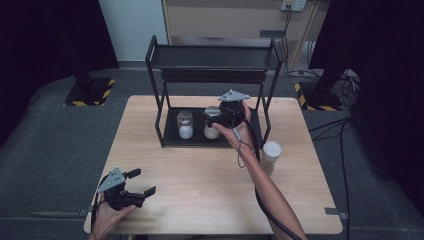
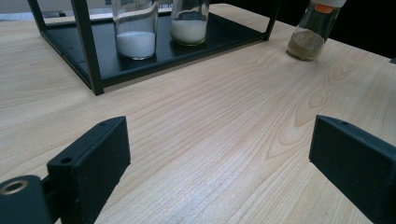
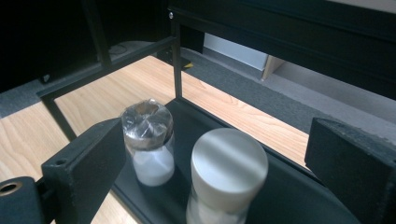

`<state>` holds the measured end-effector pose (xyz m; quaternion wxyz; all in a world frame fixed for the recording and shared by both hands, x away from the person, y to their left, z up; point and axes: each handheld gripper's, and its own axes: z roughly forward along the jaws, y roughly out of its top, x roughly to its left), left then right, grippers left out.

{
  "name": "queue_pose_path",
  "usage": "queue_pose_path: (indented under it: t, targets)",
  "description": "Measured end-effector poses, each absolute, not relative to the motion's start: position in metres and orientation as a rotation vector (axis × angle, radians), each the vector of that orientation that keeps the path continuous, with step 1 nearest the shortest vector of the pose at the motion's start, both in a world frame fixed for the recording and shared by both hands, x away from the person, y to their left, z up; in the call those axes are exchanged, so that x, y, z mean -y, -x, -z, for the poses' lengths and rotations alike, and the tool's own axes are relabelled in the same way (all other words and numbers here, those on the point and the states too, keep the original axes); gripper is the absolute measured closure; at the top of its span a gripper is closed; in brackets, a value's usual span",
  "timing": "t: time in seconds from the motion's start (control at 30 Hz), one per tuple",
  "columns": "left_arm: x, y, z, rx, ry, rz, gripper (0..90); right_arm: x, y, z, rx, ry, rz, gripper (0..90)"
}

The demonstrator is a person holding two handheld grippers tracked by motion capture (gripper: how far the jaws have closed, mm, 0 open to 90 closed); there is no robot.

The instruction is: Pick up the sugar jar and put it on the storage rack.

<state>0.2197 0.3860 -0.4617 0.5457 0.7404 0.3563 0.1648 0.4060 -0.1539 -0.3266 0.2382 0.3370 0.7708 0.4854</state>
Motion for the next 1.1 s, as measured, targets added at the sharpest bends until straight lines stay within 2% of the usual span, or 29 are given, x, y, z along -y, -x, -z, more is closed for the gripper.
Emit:
queue_pose_path:
  t: [0.57, 1.1]
  targets:
    - [-0.386, -0.219, 0.461, -0.847, -1.758, -0.394, 4.2, 0.203, -0.355, 0.31, -2.134, -0.866, -1.365, 3.1]
    - [-0.385, -0.219, 0.461, -0.853, -1.76, -0.398, 4.2, 0.251, -0.294, 0.314, -2.104, -0.821, -1.416, 3.1]
